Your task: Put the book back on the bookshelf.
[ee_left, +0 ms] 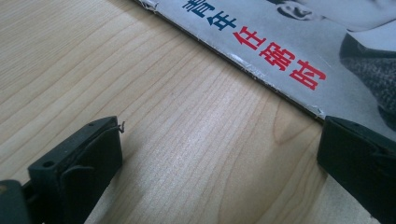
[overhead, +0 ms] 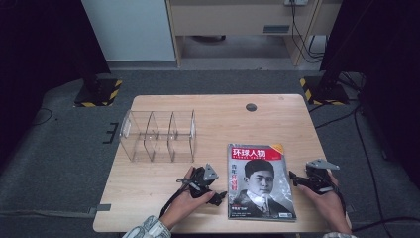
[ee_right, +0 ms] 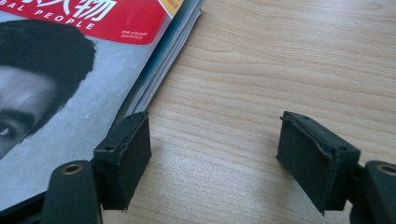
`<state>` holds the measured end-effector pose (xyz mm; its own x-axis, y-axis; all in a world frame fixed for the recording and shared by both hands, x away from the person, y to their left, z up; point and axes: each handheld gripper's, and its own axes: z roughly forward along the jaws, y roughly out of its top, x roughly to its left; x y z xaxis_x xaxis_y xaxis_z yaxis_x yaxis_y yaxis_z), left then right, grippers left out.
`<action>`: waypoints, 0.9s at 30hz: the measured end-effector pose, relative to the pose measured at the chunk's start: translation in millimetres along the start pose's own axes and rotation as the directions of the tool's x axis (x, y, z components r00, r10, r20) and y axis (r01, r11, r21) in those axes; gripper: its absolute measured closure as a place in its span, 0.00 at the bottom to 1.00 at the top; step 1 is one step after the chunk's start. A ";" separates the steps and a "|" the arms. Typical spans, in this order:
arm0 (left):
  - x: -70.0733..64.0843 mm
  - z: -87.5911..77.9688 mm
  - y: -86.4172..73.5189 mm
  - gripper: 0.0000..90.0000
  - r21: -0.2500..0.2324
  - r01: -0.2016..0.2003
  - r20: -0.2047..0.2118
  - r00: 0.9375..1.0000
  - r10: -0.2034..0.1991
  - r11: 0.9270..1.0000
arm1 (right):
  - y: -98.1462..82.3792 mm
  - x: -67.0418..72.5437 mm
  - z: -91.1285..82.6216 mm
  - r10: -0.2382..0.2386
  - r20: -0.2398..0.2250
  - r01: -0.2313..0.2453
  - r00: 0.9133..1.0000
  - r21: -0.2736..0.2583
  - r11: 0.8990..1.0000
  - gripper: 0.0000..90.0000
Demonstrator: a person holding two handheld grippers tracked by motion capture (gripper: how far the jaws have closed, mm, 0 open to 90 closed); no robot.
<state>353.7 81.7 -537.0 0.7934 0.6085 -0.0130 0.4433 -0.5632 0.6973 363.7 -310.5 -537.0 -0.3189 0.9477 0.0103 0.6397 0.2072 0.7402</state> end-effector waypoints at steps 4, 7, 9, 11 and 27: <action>-0.8 -0.7 1.3 0.00 0.012 -0.014 0.010 1.000 0.013 1.000 | 0.1 0.3 0.5 0.007 0.009 -0.007 1.000 0.000 1.000 0.26; -0.8 -2.1 2.5 0.05 0.015 -0.016 0.020 1.000 0.015 1.000 | 0.3 -0.4 0.6 0.014 -0.002 -0.014 1.000 0.000 1.000 0.24; 0.7 -5.3 4.7 0.05 -0.013 0.004 0.027 1.000 -0.003 1.000 | 0.7 -2.8 0.8 0.051 -0.020 -0.051 0.999 -0.007 0.999 0.18; 1.6 -9.3 6.9 0.06 -0.047 0.023 0.023 0.999 -0.022 0.999 | 2.1 -5.2 -0.2 0.059 -0.024 -0.059 0.998 -0.004 0.998 0.15; -31.8 -11.3 15.2 0.26 -0.118 0.026 0.005 1.000 -0.026 0.993 | 10.5 11.8 -0.4 0.007 -0.143 -0.009 0.990 -0.017 1.000 0.27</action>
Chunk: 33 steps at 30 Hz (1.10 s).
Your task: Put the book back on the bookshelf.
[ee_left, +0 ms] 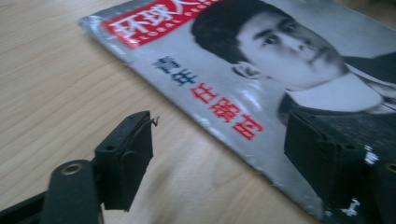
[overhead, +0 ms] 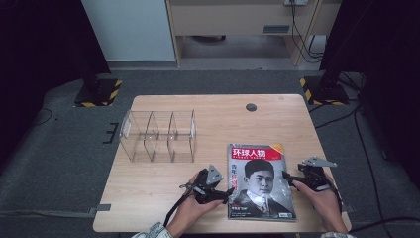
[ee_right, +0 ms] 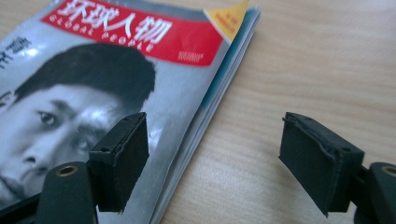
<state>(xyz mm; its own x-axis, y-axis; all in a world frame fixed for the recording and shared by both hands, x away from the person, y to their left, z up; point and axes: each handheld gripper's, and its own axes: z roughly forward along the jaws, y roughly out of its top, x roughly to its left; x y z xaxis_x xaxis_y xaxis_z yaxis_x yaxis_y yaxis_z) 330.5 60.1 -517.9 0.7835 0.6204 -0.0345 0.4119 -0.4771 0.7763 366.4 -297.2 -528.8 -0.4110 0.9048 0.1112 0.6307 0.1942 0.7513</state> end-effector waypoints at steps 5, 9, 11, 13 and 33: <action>-13.5 6.5 -2.2 0.32 0.024 -0.035 0.038 0.999 0.034 0.999 | -0.5 5.4 4.1 -0.011 -0.035 0.011 0.999 0.008 1.000 0.28; -18.0 10.8 -3.8 0.35 0.046 -0.059 0.058 0.997 0.056 0.997 | -0.1 9.1 6.5 -0.032 -0.058 0.033 0.998 0.022 0.999 0.29; -19.3 13.4 -5.7 0.38 0.056 -0.062 0.066 0.996 0.058 0.996 | -1.4 12.9 8.0 -0.045 -0.068 0.048 0.997 0.031 0.998 0.29; -20.0 14.1 -6.3 0.38 0.054 -0.053 0.071 0.996 0.049 0.997 | -1.4 13.1 7.9 -0.034 -0.076 0.036 0.997 0.028 0.999 0.29; -17.7 15.0 -9.2 0.38 0.039 -0.043 0.085 0.996 0.039 0.998 | 3.4 22.0 0.5 -0.055 -0.106 0.054 0.993 -0.011 0.998 0.46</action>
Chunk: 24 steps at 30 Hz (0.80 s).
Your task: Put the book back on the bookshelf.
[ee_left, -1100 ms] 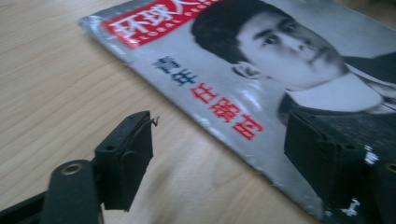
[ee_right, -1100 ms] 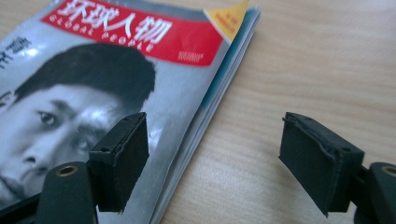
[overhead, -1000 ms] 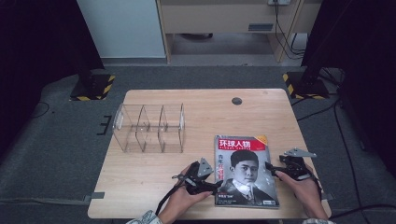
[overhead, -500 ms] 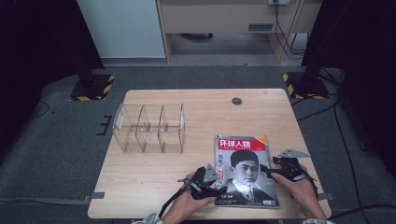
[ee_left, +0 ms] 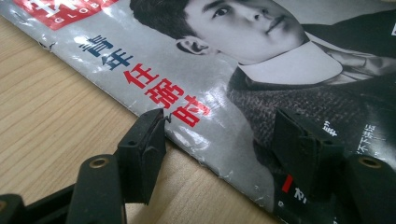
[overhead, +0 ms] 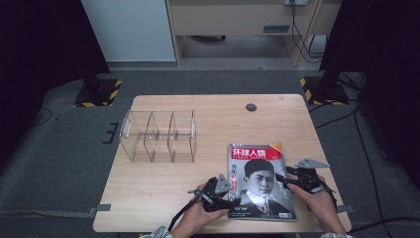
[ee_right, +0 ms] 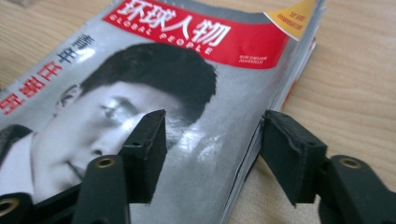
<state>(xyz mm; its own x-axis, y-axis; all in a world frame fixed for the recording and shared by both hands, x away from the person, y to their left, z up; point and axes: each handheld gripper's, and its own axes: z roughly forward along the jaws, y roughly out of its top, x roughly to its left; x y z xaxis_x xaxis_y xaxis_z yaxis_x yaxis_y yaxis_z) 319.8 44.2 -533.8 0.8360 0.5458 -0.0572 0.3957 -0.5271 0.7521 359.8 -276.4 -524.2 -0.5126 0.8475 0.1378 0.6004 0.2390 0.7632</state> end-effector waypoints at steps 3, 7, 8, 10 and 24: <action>0.0 0.1 0.1 0.38 0.001 0.000 0.000 1.000 0.000 1.000 | 4.1 4.2 -5.8 -0.005 -0.013 0.004 1.000 -0.033 0.999 0.52; 0.2 0.1 0.3 0.38 0.002 -0.001 0.000 1.000 0.001 1.000 | 6.6 7.9 -10.2 -0.011 -0.028 0.009 1.000 -0.054 0.999 0.56; 0.2 0.1 0.3 0.38 0.002 -0.001 0.000 1.000 0.001 1.000 | 7.4 8.6 -10.8 -0.012 -0.031 0.010 0.999 -0.055 0.998 0.57; 0.3 0.1 0.3 0.38 0.003 -0.002 0.001 1.000 0.002 1.000 | 8.1 9.1 -11.2 -0.011 -0.033 0.009 0.999 -0.056 0.998 0.58; 1.2 1.2 0.9 0.38 -0.001 -0.002 0.002 1.000 0.002 1.000 | 14.8 30.4 -12.5 -0.074 -0.071 0.068 0.995 -0.095 0.993 0.59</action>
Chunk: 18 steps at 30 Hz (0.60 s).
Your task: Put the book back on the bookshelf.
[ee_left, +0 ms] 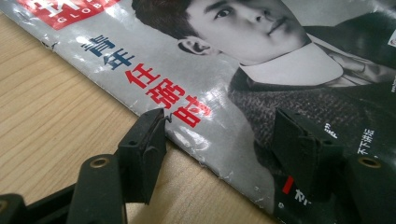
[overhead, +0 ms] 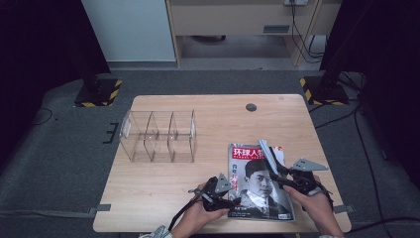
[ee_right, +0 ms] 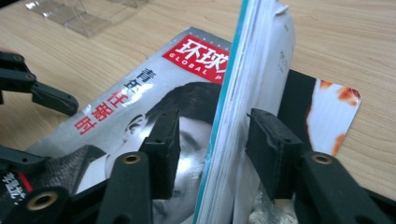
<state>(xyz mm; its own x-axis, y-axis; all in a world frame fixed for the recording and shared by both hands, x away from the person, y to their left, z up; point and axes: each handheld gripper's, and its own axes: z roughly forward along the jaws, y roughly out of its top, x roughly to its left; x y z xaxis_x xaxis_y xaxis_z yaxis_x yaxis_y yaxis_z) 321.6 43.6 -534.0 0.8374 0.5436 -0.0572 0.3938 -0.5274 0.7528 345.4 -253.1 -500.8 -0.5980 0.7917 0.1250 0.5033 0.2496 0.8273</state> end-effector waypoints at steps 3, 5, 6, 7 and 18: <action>0.0 0.0 0.0 0.38 0.000 0.000 0.000 1.000 0.000 1.000 | -0.4 0.4 1.1 -0.007 0.011 0.007 1.000 0.016 1.000 0.56; -0.1 0.0 0.0 0.38 0.000 0.000 0.000 1.000 0.000 1.000 | -3.4 -1.0 3.5 -0.008 0.044 0.006 0.999 0.054 0.998 0.53; -0.1 0.1 0.0 0.38 0.000 0.000 -0.001 1.000 0.000 1.000 | -5.2 -1.3 4.1 -0.001 0.050 -0.003 0.999 0.073 0.997 0.53; -0.1 0.1 0.0 0.38 0.000 0.000 -0.001 1.000 0.000 1.000 | -5.2 -1.3 4.1 -0.001 0.050 -0.003 0.999 0.073 0.997 0.53; -0.2 0.1 0.1 0.38 0.000 0.001 -0.001 1.000 -0.001 1.000 | -9.4 -5.2 8.7 -0.006 0.075 -0.003 0.997 0.124 0.992 0.49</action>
<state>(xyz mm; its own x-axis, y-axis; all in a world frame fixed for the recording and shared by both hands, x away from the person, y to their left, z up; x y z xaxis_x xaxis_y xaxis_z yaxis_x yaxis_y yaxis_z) 321.5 43.4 -534.0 0.8365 0.5450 -0.0569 0.3945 -0.5269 0.7529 349.2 -254.7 -514.0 -0.5524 0.8299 0.0782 0.5785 0.3140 0.7528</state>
